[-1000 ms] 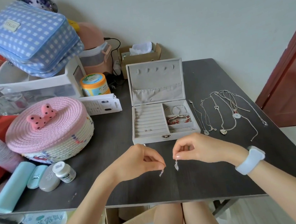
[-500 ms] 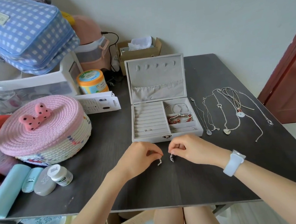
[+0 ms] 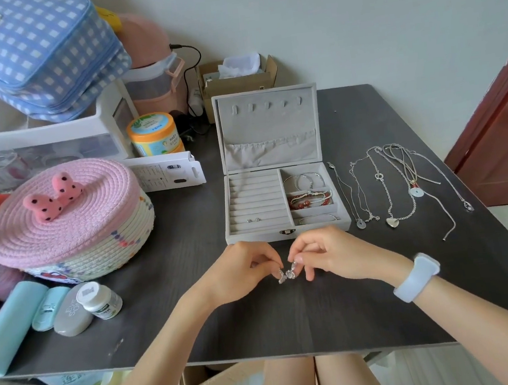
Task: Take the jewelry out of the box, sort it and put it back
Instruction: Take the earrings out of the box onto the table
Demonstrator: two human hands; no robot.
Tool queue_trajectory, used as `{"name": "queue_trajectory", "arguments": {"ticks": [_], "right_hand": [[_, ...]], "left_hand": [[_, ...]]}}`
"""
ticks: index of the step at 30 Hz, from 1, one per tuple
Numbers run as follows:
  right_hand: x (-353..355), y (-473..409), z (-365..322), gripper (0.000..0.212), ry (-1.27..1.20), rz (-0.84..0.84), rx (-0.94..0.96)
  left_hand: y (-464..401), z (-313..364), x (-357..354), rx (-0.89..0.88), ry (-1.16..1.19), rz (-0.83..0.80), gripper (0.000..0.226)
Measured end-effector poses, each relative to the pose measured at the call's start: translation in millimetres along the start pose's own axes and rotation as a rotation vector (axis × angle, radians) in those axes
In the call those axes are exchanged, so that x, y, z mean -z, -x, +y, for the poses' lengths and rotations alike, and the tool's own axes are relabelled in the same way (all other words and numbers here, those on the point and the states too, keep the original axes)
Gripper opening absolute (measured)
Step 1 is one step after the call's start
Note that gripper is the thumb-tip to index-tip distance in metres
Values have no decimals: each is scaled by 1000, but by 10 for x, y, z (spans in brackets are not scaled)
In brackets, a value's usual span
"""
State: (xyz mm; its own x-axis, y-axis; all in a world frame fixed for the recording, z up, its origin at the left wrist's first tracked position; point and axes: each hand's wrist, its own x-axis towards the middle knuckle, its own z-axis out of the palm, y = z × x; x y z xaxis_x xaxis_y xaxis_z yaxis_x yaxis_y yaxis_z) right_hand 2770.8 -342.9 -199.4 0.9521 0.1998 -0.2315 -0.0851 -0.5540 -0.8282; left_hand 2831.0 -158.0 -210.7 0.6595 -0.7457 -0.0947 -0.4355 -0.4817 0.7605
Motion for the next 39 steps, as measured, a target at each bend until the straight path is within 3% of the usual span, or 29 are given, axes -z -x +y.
{"name": "queue_trajectory", "arguments": {"ticks": [9, 14, 22, 28, 39], "right_hand": [[-62, -16, -30, 11, 245, 49, 5], [-32, 17, -36, 11, 318, 105, 19], [29, 13, -80, 14, 161, -105, 33], [-44, -147, 41, 15, 327, 73, 17], [-161, -144, 134, 19, 574, 448, 201]], "left_hand": [[-51, -31, -59, -7, -175, 5, 10], [-44, -32, -31, -37, -124, 12, 10], [-53, -50, -1, -78, -127, -22, 13], [-97, -105, -59, -83, -326, 121, 16], [-80, -168, -192, -182, -440, 461, 22]]}}
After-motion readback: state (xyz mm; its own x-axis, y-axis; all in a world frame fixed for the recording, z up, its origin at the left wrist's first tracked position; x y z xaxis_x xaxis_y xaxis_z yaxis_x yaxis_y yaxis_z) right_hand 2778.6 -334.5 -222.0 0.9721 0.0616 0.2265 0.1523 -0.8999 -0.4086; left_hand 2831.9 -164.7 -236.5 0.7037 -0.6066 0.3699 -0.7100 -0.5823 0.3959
